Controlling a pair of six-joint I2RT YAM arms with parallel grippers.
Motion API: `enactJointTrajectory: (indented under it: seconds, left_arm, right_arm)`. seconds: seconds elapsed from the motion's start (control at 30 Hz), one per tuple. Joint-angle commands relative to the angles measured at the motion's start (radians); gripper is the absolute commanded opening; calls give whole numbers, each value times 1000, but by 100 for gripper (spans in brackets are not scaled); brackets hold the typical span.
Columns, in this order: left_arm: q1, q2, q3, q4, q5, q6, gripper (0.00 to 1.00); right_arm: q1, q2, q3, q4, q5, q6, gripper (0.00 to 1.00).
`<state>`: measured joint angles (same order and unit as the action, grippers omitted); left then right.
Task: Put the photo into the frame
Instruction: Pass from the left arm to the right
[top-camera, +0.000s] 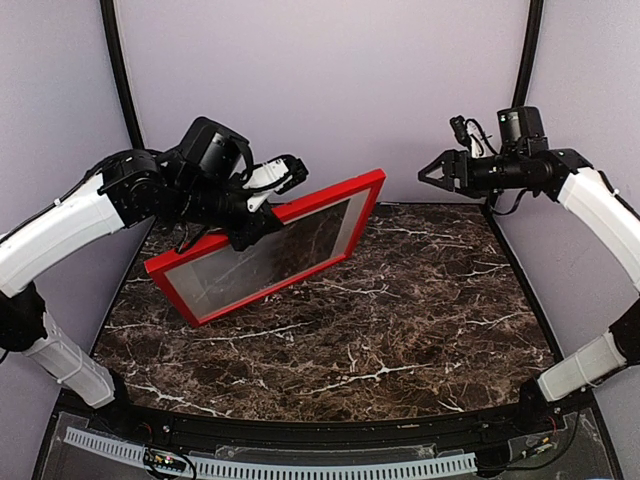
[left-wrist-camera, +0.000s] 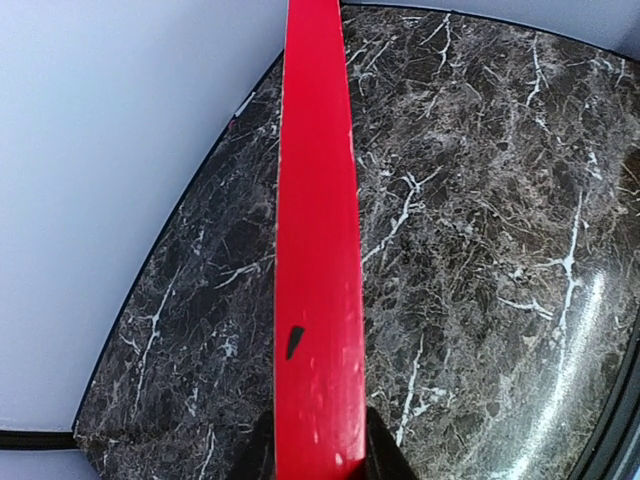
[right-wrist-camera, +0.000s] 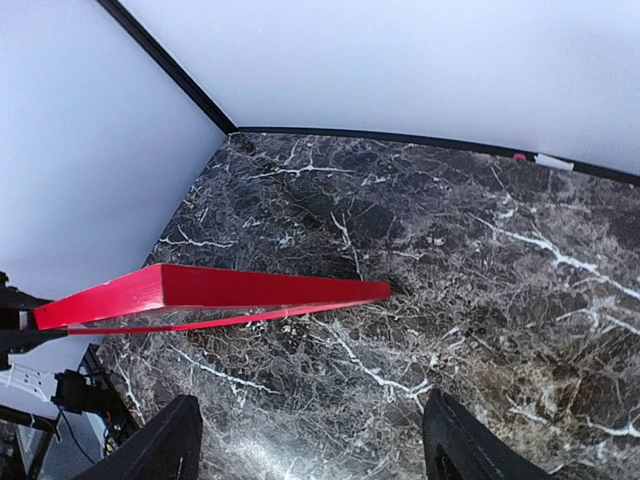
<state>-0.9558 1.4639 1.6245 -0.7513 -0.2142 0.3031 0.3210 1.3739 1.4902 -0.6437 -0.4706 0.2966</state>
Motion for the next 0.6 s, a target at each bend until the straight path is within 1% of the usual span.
enactJointTrajectory:
  seconds: [0.0, 0.13, 0.17, 0.33, 0.47, 0.57]
  left_arm:
    - [42, 12, 157, -36, 149, 39, 0]
    - [79, 87, 261, -115, 206, 107, 0]
    - [84, 112, 279, -126, 246, 137, 0]
    - [112, 222, 423, -231, 322, 229, 0]
    - [133, 251, 452, -252, 396, 272, 0]
    - [139, 266, 472, -258, 409, 304, 0]
  right_arm:
    - [18, -63, -26, 126, -60, -84, 79]
    - [59, -73, -20, 150, -84, -173, 79]
    - [73, -73, -16, 151, -86, -203, 79]
    - [138, -92, 1, 149, -73, -380, 79]
    - [177, -67, 70, 62, -71, -504, 82]
    - [202, -23, 151, -21, -42, -559, 82]
